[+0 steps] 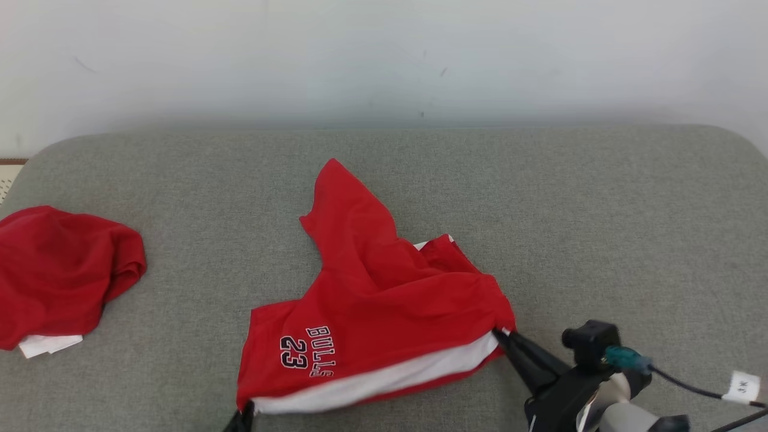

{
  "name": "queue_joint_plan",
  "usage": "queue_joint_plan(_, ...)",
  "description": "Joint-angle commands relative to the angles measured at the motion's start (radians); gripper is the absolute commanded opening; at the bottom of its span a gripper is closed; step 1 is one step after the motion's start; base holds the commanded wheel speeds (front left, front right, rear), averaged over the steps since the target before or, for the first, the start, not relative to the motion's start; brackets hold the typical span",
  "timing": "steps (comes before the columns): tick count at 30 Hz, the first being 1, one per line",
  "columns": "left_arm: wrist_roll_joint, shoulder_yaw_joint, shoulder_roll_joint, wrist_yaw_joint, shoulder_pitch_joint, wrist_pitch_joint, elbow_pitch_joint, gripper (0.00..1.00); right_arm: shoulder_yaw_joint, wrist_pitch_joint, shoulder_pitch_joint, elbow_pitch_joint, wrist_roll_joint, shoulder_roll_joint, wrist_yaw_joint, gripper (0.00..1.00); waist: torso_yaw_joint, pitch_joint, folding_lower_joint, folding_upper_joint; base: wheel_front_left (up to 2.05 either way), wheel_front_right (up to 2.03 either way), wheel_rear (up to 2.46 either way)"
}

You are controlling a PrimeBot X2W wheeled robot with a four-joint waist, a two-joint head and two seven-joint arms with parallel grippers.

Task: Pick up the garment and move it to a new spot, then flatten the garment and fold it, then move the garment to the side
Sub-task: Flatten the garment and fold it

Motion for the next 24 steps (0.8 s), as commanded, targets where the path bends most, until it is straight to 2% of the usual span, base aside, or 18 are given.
queue_joint_plan(1, 0.010, 0.008, 0.009, 0.000, 0.018, 0.000, -0.030, 0.00, -0.012, -0.007, -0.006, -0.020, 0.023, -0.015, 0.000, 0.00, 0.002, -0.001, 0.0000, -0.0001, 0.00, 0.00, 0.00)
queue_joint_plan(8, 0.025, -0.004, 0.057, 0.000, -0.051, 0.003, -0.174, 0.00, -0.050, -0.011, -0.029, -0.159, 0.105, -0.073, 0.000, 0.00, 0.010, 0.007, 0.0000, -0.0001, 0.00, 0.00, 0.00)
queue_joint_plan(12, 0.017, -0.059, 0.109, 0.000, -0.168, 0.044, -0.215, 0.00, -0.039, 0.019, -0.100, -0.208, 0.115, -0.104, 0.000, 0.00, 0.006, 0.028, 0.0000, -0.0001, 0.00, 0.00, 0.00)
queue_joint_plan(14, -0.004, -0.087, 0.151, 0.000, -0.252, 0.077, -0.224, 0.00, -0.032, 0.040, -0.159, -0.227, 0.131, -0.097, 0.000, 0.00, -0.004, 0.051, 0.0000, -0.0001, 0.00, 0.00, 0.00)
queue_joint_plan(15, -0.004, -0.087, 0.151, 0.000, -0.252, 0.077, -0.224, 0.00, -0.032, 0.040, -0.159, -0.227, 0.131, -0.097, 0.000, 0.00, -0.004, 0.051, 0.0000, -0.0001, 0.00, 0.00, 0.00)
queue_joint_plan(19, -0.045, -0.123, 0.234, 0.000, -0.456, 0.134, -0.219, 0.00, -0.019, 0.089, -0.322, -0.220, 0.162, -0.078, 0.000, 0.00, -0.039, 0.122, 0.0000, -0.0001, 0.00, 0.00, 0.00)
queue_joint_plan(24, -0.115, -0.183, 0.322, 0.000, -0.744, 0.194, -0.164, 0.00, -0.004, 0.124, -0.570, -0.148, 0.208, -0.041, 0.000, 0.00, -0.072, 0.229, 0.0000, -0.0001, 0.00, 0.00, 0.00)
